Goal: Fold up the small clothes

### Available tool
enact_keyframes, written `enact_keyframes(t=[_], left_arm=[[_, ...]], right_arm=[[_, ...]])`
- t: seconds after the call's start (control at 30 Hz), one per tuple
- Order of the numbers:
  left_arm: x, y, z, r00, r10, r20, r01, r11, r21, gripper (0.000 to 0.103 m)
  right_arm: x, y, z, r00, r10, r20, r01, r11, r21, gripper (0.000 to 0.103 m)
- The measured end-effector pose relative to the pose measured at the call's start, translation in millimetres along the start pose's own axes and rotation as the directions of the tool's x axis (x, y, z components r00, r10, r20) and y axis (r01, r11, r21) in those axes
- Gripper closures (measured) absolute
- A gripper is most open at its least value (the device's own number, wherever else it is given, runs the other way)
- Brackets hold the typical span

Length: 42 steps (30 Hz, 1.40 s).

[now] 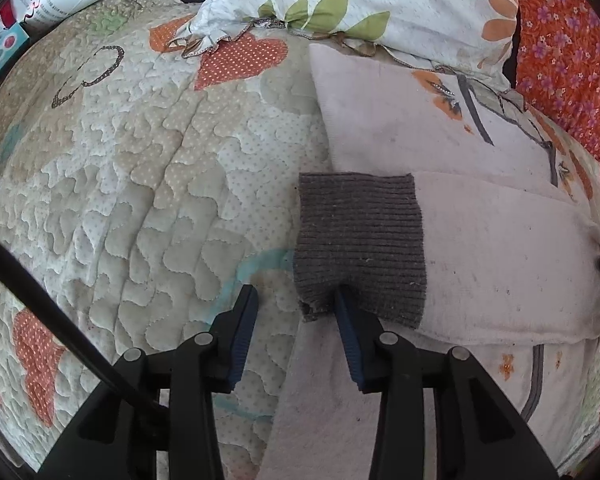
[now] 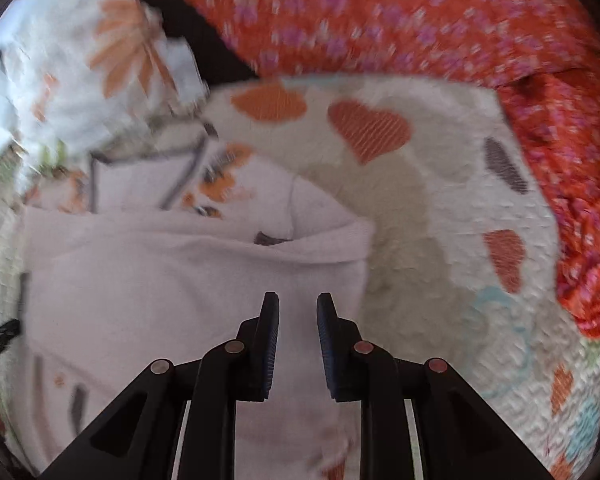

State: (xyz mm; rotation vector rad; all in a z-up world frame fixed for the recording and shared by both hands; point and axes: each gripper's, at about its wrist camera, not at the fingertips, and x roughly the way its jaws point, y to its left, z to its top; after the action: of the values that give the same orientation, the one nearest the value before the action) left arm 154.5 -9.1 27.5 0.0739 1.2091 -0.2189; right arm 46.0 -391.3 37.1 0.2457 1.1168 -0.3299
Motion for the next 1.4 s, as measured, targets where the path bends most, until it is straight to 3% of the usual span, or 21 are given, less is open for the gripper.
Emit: enact_keyframes(t=[0.03,0.13,0.23,0.33,0.47,0.63,0.73,0.93,1.1,1.23,1.33,1.4], left_arm=[[0.2,0.3,-0.1,1.000,-0.001,-0.001,0.001,1.000,0.002,0.063],[1.3,1.0,0.3,1.000,-0.001,-0.006,0.001,1.000,0.003,0.062],[3.1,0.8,2.4,1.000,0.003,-0.007,-0.003,1.000,0.001,0.060],[3.9,-1.4,3.4,1.000,0.014,-0.001,-0.014,1.000,0.008,0.058],[5.9,-4.2,5.5,1.000,0.025,0.004,-0.025,1.000,0.010,0.053],[5.6,1.7,4.6,0.999,0.044,0.005,-0.044,0.999,-0.017,0.041],[-3.8,13.4,4.2,1.000,0.011,0.005,-0.011,0.999,-0.041,0.042],[-25.7,40.0,1.0,0.998,-0.004,0.067,0.011,0.994,-0.112,0.047],[-29.2,56.0,-19.9,0.994,-0.095,0.048,0.101,0.985,-0.138,0.047],[-24.9,58.5,-52.6,0.974,-0.229,-0.003,0.226,0.963,-0.147,0.047],[-37.5,54.7,-76.4,0.971,-0.237,0.012,0.237,0.965,-0.117,0.047],[-45.5,52.6,-92.1,0.971,-0.239,0.015,0.239,0.965,-0.110,0.059]], right_arm=[[18.6,-0.5,4.9,0.999,-0.033,-0.040,0.032,0.999,-0.017,0.082],[29.7,-2.5,33.5,0.997,-0.073,0.030,0.074,0.997,-0.029,0.082],[45.0,-7.7,63.5,0.995,-0.104,-0.013,0.103,0.995,-0.016,0.082],[42.1,-8.7,84.6,0.981,-0.193,0.022,0.194,0.980,-0.037,0.073],[13.0,-19.2,84.9,0.984,-0.162,0.081,0.160,0.987,0.026,0.069],[-18.4,-12.3,42.3,0.980,-0.162,0.115,0.163,0.987,0.005,0.065],[-35.5,-3.7,-3.0,0.993,-0.072,0.090,0.073,0.997,-0.011,0.054],[-56.6,-24.5,-89.4,0.994,0.113,-0.005,-0.112,0.991,0.074,0.050],[-57.7,-53.6,-162.1,0.983,0.172,-0.057,-0.159,0.970,0.182,0.049],[-67.6,-66.8,-192.8,0.979,0.204,0.014,-0.202,0.953,0.224,0.045],[-75.0,-63.9,-208.6,0.967,0.247,0.063,-0.254,0.941,0.224,0.038],[-80.1,-58.6,-214.6,0.959,0.271,0.086,-0.283,0.939,0.195,0.038]])
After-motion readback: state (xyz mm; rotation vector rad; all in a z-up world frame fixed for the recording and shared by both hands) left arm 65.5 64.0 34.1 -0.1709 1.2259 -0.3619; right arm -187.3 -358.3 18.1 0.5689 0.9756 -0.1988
